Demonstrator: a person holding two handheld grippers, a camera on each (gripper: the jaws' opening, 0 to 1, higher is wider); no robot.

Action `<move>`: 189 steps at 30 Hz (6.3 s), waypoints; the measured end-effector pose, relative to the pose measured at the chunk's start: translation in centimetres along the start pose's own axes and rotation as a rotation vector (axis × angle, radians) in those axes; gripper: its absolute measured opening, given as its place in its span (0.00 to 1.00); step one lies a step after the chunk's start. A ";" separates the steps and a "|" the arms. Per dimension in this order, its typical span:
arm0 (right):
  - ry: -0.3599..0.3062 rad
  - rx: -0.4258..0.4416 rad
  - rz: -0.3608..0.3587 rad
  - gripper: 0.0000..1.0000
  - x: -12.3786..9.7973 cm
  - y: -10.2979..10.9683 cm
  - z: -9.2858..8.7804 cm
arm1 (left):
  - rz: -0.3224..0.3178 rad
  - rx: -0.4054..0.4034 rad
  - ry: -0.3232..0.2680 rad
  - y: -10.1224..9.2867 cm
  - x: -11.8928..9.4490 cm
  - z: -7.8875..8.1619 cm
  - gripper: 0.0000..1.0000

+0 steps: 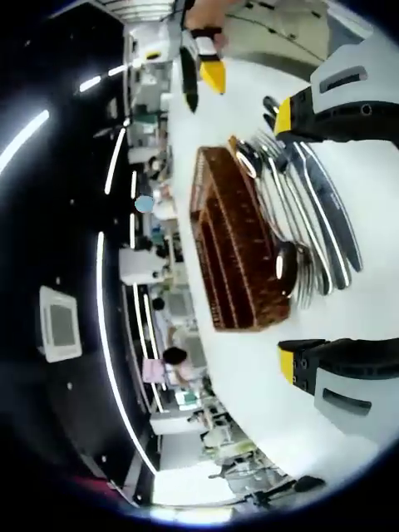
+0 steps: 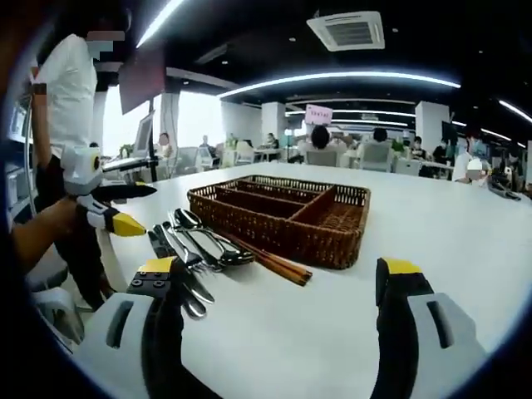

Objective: Arrange the knives, forks, and spoons in their matching storage slots by inserting each utensil handle-first until every utensil is classified and aligned in the correct compartment

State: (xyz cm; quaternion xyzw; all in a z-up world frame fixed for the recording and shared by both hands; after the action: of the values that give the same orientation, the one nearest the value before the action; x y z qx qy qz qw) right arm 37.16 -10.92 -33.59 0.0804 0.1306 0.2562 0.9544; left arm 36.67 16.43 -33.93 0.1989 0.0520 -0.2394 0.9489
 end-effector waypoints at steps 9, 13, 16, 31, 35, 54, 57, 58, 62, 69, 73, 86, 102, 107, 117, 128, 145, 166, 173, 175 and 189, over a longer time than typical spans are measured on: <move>0.000 -0.001 0.007 1.00 0.2 0.0 0.1 | 0.002 0.012 0.012 -0.2 -0.1 0.2 1.00; 0.002 -0.002 0.005 1.00 0.0 -0.1 0.1 | -0.003 0.013 0.006 -0.2 -0.2 0.4 1.00; 0.003 -0.002 0.006 1.00 0.0 -0.1 0.1 | -0.001 0.012 0.008 -0.1 -0.1 0.4 0.99; 0.016 -0.013 0.010 1.00 0.1 0.2 0.2 | 0.008 -0.002 0.026 -0.2 -0.2 -0.2 0.98; 0.016 -0.016 0.012 1.00 0.1 0.3 0.3 | 0.010 -0.003 0.027 0.0 -0.2 -0.2 0.98; 0.025 -0.016 0.031 1.00 0.4 0.7 0.2 | 0.007 -0.011 0.022 -0.3 -0.1 -0.4 0.96; 0.028 -0.017 0.037 1.00 0.6 0.8 0.2 | 0.007 -0.013 0.023 -0.3 -0.1 -0.4 0.96; 0.029 -0.019 0.040 1.00 0.7 0.8 0.2 | 0.009 -0.013 0.021 -0.2 -0.1 -0.4 0.96; 0.041 -0.025 0.052 0.99 1.1 1.0 0.1 | 0.011 -0.015 0.023 -0.2 -0.2 -0.5 0.96; 0.051 -0.037 0.073 0.99 1.7 1.4 0.2 | 0.007 -0.011 0.030 -0.4 -0.1 -0.6 0.96; 0.058 -0.046 0.088 0.98 2.1 1.7 0.2 | 0.005 -0.013 0.031 -0.4 0.0 -0.6 0.96; 0.078 -0.068 0.163 0.93 3.5 3.2 0.5 | -0.007 -0.001 0.048 -0.6 0.0 -0.9 0.94; 0.144 -0.106 0.222 0.83 5.6 4.5 -0.2 | -0.008 0.004 0.052 -0.7 0.0 -1.2 0.93; 0.164 -0.116 0.242 0.83 6.1 5.1 -0.7 | -0.007 -0.008 0.047 -0.7 -0.1 -1.4 0.93; 0.217 -0.140 0.298 0.73 7.2 6.2 -1.5 | -0.013 -0.003 0.051 -1.0 -0.4 -1.5 0.93; 0.203 -0.173 0.307 0.69 7.5 6.6 -1.2 | -0.018 0.009 0.048 -1.2 -0.6 -1.3 0.93; 0.237 -0.191 0.310 0.63 9.0 6.3 -0.9 | 0.000 0.012 0.053 -0.9 -1.5 -1.3 0.93; 0.267 -0.194 0.351 0.56 11.0 7.2 -1.3 | 0.008 0.019 0.054 -1.1 -1.7 -1.6 0.91; 0.282 -0.199 0.376 0.50 11.5 7.9 -1.4 | 0.017 0.018 0.047 -0.9 -1.7 -1.5 0.91; 0.288 -0.194 0.375 0.50 11.8 7.8 -1.4 | 0.015 0.019 0.049 -0.9 -1.7 -1.6 0.91; 0.312 -0.200 0.392 0.44 12.2 8.5 -2.1 | 0.022 0.035 0.049 -1.1 -2.0 -1.6 0.90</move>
State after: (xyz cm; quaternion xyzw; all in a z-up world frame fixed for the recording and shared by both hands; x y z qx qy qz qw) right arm 42.73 2.76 -36.26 -0.0312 0.2320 0.4571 0.8581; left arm 34.40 17.07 -35.40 0.2218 0.0691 -0.2250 0.9463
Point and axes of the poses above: the point that each gripper's makers call its tool centre point, and the gripper's own axes: x roughly forward along the fingers, y roughly to its left, z roughly out of its top, the point moved 4 cm from there along -x, roughly backward along the fingers, and after that the axes turned 15 degrees about x, right-handed, at the moved point
